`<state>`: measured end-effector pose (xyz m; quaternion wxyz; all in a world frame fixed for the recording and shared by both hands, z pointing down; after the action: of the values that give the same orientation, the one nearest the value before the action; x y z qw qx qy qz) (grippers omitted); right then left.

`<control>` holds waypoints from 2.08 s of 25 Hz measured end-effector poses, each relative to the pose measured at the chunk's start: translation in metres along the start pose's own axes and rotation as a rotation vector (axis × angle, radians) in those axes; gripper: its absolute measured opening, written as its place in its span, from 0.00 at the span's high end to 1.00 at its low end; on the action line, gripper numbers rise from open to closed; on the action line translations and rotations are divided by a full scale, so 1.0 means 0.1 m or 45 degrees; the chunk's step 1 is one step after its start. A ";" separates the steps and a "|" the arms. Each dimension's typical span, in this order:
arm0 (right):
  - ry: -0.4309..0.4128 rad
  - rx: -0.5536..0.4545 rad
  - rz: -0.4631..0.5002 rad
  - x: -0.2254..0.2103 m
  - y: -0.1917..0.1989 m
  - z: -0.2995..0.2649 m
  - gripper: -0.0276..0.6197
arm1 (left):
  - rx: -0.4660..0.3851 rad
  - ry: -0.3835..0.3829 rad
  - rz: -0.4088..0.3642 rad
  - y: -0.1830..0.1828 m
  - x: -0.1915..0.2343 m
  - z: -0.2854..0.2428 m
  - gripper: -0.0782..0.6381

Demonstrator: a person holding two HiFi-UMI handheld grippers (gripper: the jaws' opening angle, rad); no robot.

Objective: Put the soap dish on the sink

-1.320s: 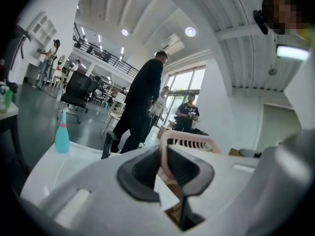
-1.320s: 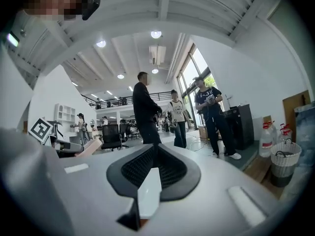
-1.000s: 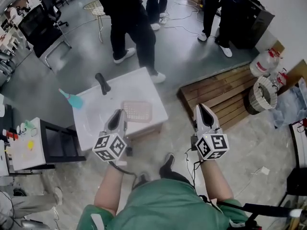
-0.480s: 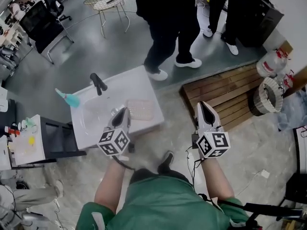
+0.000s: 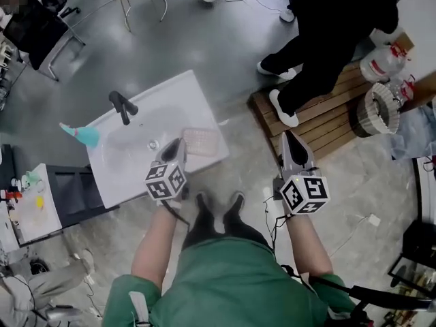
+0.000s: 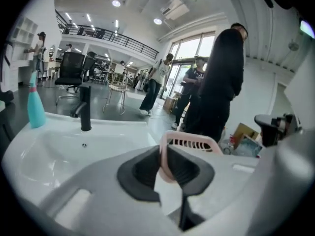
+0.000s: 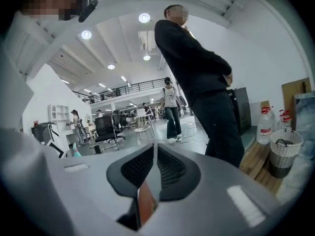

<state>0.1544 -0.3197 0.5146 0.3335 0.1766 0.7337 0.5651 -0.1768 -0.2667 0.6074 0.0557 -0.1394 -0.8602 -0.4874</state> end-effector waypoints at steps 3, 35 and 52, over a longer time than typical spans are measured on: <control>0.040 0.023 -0.014 -0.03 0.10 -0.06 0.92 | 0.059 0.016 -0.015 0.13 0.05 -0.20 0.83; 0.163 0.145 -0.091 -0.32 0.62 -0.30 0.92 | 0.330 0.010 -0.170 0.83 0.07 -1.13 0.78; 0.101 -0.006 -0.001 0.11 -0.16 -0.26 0.92 | -0.075 0.065 -0.115 -0.62 0.00 -0.34 0.78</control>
<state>0.1307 -0.3356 0.4995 0.3048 0.1528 0.7451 0.5732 -0.1966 -0.3257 0.5737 0.0515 -0.0895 -0.8492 -0.5179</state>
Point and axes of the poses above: the fingertips, and each gripper's own axes: z backward along the fingers, x to its left, y out of its underside, the point moved 7 cm from there along z, backward along the fingers, and after that the axes turned 11 degrees about -y, right-handed, at the moved point
